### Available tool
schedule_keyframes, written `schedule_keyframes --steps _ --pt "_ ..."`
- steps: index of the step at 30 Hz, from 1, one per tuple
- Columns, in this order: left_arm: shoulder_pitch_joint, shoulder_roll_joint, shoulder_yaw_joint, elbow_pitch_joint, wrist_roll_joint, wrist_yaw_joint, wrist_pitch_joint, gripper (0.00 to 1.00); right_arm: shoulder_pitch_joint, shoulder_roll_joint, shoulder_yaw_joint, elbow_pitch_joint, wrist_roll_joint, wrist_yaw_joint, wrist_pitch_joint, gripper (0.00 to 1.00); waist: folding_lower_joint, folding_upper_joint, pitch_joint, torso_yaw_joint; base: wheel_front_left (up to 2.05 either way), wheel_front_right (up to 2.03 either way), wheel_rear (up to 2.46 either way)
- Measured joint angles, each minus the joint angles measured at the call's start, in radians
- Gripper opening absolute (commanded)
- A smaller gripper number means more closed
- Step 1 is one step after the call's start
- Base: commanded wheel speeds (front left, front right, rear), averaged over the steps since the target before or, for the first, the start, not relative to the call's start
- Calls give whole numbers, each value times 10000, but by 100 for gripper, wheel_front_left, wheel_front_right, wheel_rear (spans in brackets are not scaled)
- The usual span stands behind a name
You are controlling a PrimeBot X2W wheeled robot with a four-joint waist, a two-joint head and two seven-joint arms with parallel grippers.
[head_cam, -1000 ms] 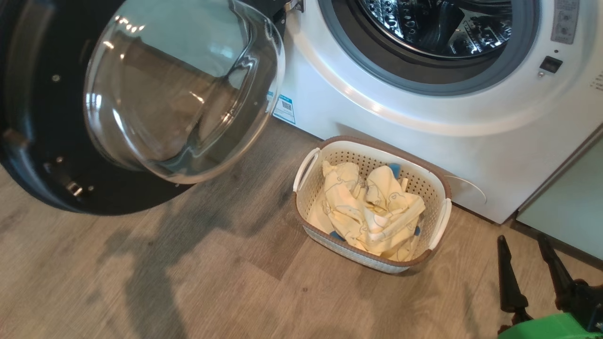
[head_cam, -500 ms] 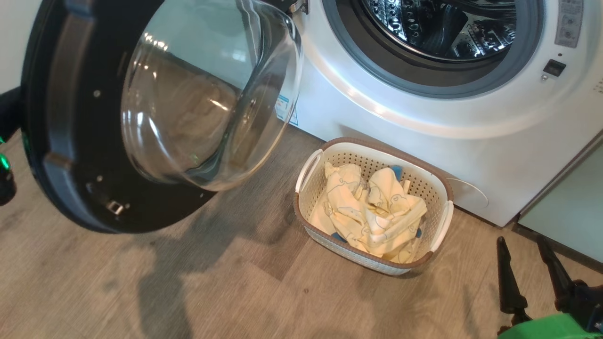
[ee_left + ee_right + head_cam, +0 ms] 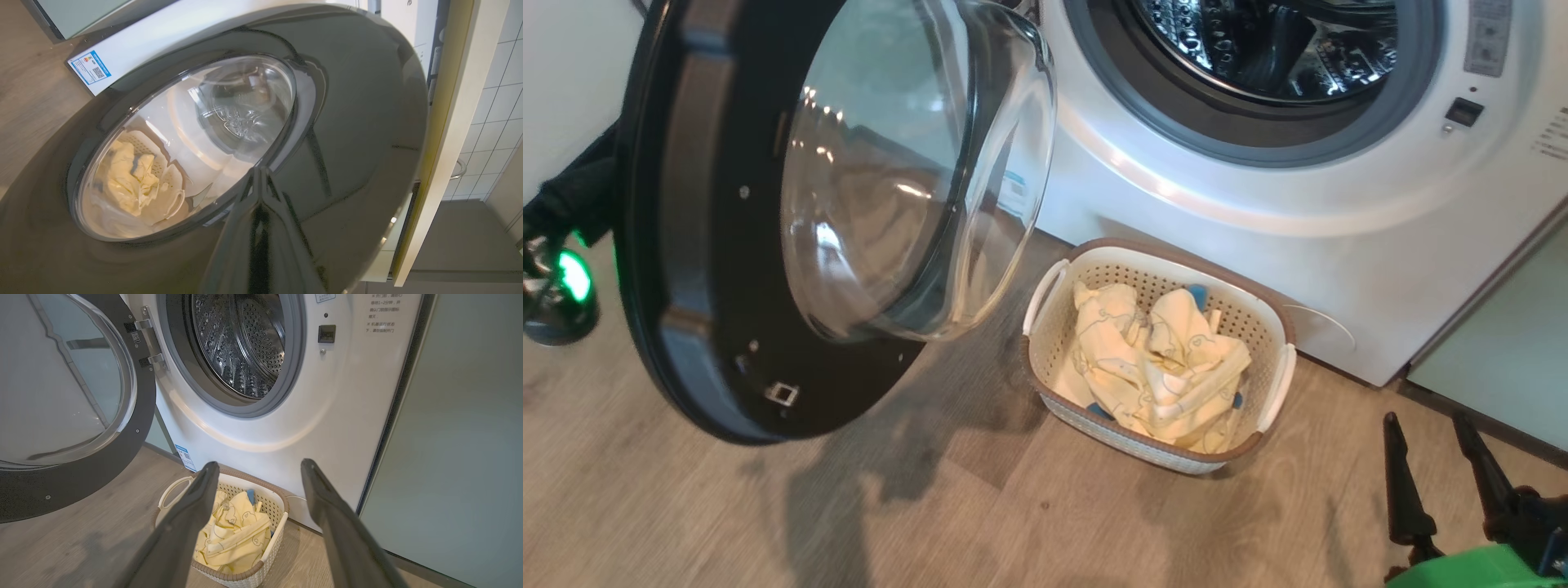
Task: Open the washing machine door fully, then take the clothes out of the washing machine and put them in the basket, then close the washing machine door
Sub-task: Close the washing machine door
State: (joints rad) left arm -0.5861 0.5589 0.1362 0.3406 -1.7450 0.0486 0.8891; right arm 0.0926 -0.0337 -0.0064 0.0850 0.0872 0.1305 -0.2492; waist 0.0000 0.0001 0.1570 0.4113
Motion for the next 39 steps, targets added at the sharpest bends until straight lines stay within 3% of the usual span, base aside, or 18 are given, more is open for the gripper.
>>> schedule_keyframes --steps 13,39 --pt "373 -418 -165 -813 -167 -194 305 0 -246 0 56 44 207 0 -10 100 0 0 -50 -796 0 0 0" --pt "716 -1868 242 -1143 -719 -823 -621 0 -627 0 33 2 894 0 -29 100 0 0 106 -3738 0 0 0"
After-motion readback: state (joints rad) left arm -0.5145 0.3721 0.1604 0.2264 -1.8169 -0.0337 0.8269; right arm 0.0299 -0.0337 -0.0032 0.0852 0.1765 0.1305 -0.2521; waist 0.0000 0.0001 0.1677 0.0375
